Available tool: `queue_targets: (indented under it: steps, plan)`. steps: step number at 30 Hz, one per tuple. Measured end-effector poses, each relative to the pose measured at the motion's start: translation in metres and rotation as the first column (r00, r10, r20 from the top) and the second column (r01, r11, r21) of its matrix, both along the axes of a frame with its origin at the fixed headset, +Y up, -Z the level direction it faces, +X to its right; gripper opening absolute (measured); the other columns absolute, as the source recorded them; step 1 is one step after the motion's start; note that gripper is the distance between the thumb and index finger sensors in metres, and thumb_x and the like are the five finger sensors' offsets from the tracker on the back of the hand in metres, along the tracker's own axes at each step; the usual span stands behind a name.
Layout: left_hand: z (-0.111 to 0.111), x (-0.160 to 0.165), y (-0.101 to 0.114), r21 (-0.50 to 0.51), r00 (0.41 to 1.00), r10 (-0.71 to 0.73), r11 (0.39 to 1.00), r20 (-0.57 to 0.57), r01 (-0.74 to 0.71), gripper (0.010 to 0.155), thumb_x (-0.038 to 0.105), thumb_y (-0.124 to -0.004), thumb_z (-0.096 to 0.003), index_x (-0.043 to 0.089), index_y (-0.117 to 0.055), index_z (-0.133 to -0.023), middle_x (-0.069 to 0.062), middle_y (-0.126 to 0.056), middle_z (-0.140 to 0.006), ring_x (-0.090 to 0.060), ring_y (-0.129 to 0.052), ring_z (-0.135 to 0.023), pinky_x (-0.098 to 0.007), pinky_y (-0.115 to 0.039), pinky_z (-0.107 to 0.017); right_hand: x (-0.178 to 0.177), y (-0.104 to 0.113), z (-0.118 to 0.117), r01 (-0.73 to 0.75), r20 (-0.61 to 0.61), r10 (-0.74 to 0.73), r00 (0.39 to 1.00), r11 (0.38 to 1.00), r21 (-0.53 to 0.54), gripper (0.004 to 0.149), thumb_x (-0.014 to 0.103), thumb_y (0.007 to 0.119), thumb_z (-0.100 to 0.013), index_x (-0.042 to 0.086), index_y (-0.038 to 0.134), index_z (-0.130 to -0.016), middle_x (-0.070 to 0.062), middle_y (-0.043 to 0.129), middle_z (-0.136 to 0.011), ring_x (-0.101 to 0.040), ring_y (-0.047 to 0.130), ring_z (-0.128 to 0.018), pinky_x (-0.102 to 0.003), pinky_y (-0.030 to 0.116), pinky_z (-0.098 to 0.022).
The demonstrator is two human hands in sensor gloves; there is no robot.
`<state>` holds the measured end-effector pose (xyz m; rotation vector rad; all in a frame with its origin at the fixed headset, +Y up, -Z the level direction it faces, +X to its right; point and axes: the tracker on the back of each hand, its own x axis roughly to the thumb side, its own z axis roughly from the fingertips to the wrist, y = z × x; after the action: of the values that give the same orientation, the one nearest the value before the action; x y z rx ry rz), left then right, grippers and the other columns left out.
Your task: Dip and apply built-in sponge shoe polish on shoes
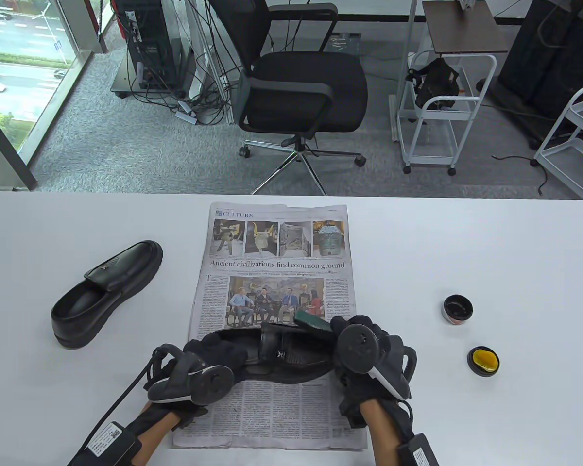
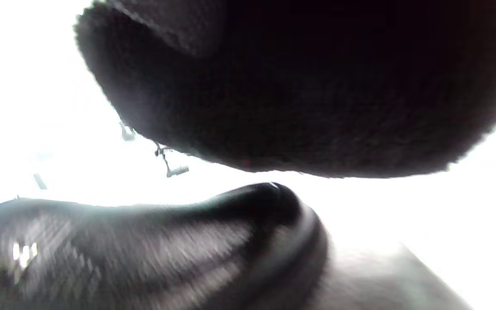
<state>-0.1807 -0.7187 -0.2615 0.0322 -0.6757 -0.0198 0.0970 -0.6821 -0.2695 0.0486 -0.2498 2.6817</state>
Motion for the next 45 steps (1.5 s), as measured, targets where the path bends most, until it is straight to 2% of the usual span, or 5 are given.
queue_targets:
  steps: [14, 22, 33, 41, 45]
  plan:
    - [0.0, 0.0, -0.001, 0.003, 1.0, -0.002, 1.0, -0.003, 0.002, 0.048, 0.049, -0.067, -0.0574, 0.019, -0.076, -0.095, -0.008, -0.088, -0.085, -0.033, -0.074, -0.08, -0.05, -0.075, -0.047, -0.066, -0.006, 0.017, -0.097, -0.274, 0.167, 0.947, 0.963, 0.251, 0.047, 0.022, 0.073, -0.046, 0.023, 0.073, -0.093, -0.016, 0.076, -0.093, -0.043, 0.086, -0.076, -0.068, 0.064, -0.061]
    - [0.001, 0.0, -0.001, 0.005, 1.0, -0.003, 1.0, -0.002, 0.003, 0.048, 0.049, -0.067, -0.0574, 0.019, -0.075, -0.095, -0.007, -0.088, -0.085, -0.033, -0.074, -0.08, -0.05, -0.074, -0.047, -0.041, -0.021, -0.002, -0.25, -0.186, 0.27, 0.945, 0.961, 0.121, 0.044, 0.018, 0.074, -0.045, 0.024, 0.079, -0.088, -0.015, 0.081, -0.093, -0.041, 0.088, -0.08, -0.068, 0.063, -0.063]
    - [0.001, 0.0, -0.001, 0.005, 1.0, -0.005, 1.0, -0.001, 0.005, 0.048, 0.049, -0.067, -0.0574, 0.019, -0.075, -0.095, -0.008, -0.088, -0.085, -0.033, -0.074, -0.081, -0.05, -0.074, -0.047, 0.006, 0.005, 0.002, -0.047, 0.002, 0.047, 0.999, 0.981, 0.188, 0.041, 0.023, 0.074, -0.045, 0.019, 0.079, -0.086, -0.016, 0.085, -0.076, -0.038, 0.091, -0.061, -0.066, 0.067, -0.058]
    - [0.001, 0.0, -0.001, 0.005, 1.0, -0.006, 1.0, -0.002, 0.006, 0.048, 0.049, -0.067, -0.0574, 0.019, -0.075, -0.095, -0.008, -0.088, -0.085, -0.033, -0.074, -0.081, -0.05, -0.074, -0.047, -0.035, 0.011, 0.015, -0.022, -0.24, 0.07, 0.968, 0.98, 0.197, 0.04, 0.026, 0.074, -0.046, 0.021, 0.078, -0.086, -0.014, 0.083, -0.074, -0.035, 0.089, -0.06, -0.066, 0.067, -0.059]
    - [0.001, 0.0, -0.001, 0.005, 1.0, -0.006, 1.0, -0.002, 0.006, 0.048, 0.049, -0.067, -0.0574, 0.019, -0.075, -0.095, -0.008, -0.088, -0.085, -0.033, -0.074, -0.081, -0.05, -0.074, -0.047, -0.048, 0.002, 0.012, -0.016, -0.418, 0.03, 0.908, 0.999, 0.038, 0.042, 0.03, 0.076, -0.045, 0.024, 0.075, -0.087, -0.011, 0.083, -0.072, -0.032, 0.089, -0.059, -0.065, 0.066, -0.061]
